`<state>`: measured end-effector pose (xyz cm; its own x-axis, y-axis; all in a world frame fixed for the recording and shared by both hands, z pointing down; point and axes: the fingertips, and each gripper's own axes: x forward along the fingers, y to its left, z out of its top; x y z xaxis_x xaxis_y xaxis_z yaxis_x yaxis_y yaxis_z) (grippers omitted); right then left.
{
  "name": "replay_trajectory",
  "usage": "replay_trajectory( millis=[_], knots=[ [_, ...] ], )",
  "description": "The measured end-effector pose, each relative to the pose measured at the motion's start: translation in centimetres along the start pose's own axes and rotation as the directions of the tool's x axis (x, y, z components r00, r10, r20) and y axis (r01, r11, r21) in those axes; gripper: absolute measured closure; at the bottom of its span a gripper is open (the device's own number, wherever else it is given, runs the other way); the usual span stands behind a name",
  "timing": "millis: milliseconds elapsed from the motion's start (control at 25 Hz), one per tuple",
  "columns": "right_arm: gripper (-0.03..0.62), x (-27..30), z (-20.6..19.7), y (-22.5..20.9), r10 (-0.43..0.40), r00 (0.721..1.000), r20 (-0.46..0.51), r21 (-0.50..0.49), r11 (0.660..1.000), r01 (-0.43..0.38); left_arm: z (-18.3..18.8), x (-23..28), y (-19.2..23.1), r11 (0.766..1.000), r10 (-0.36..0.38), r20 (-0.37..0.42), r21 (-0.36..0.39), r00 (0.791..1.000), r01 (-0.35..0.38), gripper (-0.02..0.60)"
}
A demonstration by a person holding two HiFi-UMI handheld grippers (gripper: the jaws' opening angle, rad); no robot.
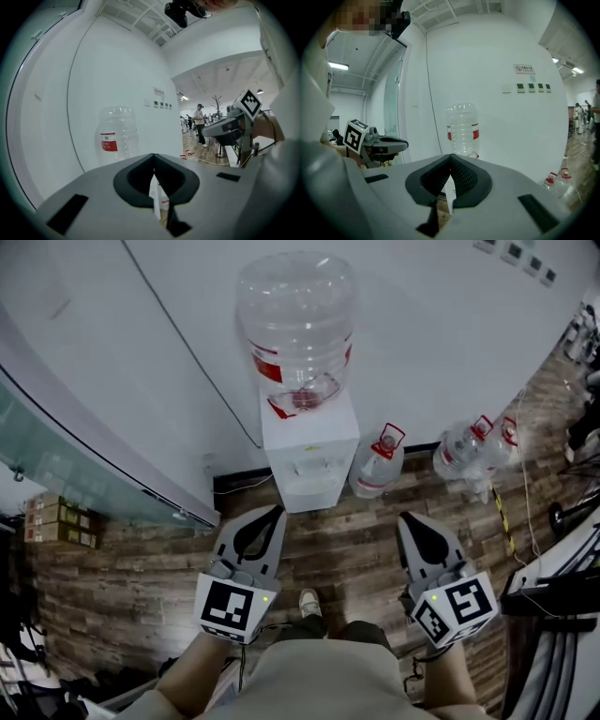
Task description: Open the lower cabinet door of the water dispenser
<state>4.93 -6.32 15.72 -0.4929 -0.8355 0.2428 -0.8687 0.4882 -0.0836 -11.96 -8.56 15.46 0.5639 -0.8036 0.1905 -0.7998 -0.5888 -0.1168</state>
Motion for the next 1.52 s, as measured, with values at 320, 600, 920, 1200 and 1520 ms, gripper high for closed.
replay_trajectory(
  millis=[320, 600, 920, 1200, 1520],
  knots=[
    [0.588, 0.9, -0.2, -2.6, 0.007, 1.000, 0.001, 0.002, 1.000, -0.007, -0.5, 1.9, 0.1, 1.000, 0.010, -0.016, -0.003, 1.000, -0.010, 0.575],
    [0.586, 3.1, -0.1, -6.4, 0.045, 0.999, 0.027, -0.024, 0.999, -0.045, -1.7, 4.0, 0.5, 0.997, 0.075, -0.046, -0.018, 0.996, -0.076, 0.575],
    [0.454, 7.6, -2.9, -11.1, 0.111, 0.993, 0.032, -0.020, 0.994, -0.111, -4.3, 8.8, 1.0, 0.992, 0.126, -0.060, -0.015, 0.990, -0.127, 0.575],
    [0.372, 13.1, -8.8, -13.7, 0.195, 0.980, 0.030, -0.023, 0.981, -0.194, -8.5, 13.3, 1.3, 0.991, 0.135, -0.057, -0.010, 0.989, -0.136, 0.575],
    [0.318, 19.0, -18.3, -16.7, 0.231, 0.973, -0.012, -0.022, 0.973, -0.232, -17.0, 18.5, 1.4, 0.989, 0.143, -0.087, -0.024, 0.986, -0.145, 0.575]
  ],
)
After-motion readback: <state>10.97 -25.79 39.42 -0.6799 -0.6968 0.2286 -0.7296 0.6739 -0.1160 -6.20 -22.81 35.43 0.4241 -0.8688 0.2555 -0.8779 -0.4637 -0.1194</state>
